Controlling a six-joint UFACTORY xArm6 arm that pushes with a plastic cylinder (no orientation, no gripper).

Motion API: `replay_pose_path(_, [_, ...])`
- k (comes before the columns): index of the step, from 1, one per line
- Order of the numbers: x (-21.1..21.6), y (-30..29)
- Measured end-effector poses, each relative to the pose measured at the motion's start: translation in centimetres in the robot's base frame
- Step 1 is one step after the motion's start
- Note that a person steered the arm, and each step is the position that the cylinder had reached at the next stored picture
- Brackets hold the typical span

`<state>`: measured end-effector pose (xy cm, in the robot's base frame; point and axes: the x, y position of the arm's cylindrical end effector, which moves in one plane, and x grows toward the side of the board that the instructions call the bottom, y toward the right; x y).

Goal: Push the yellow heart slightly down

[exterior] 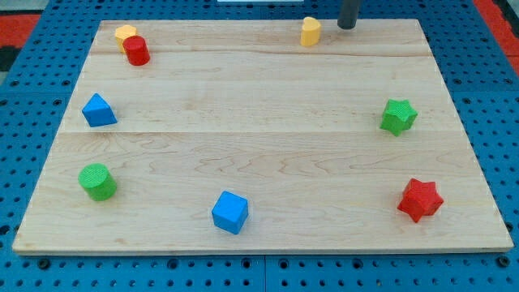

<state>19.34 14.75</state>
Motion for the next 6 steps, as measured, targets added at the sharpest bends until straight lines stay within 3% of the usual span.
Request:
replay_pose_path(3, [3.8,-4.1])
replay_pose_path(5, [0.2,-3.1])
replay_pose_path(6, [0.0,-5.4])
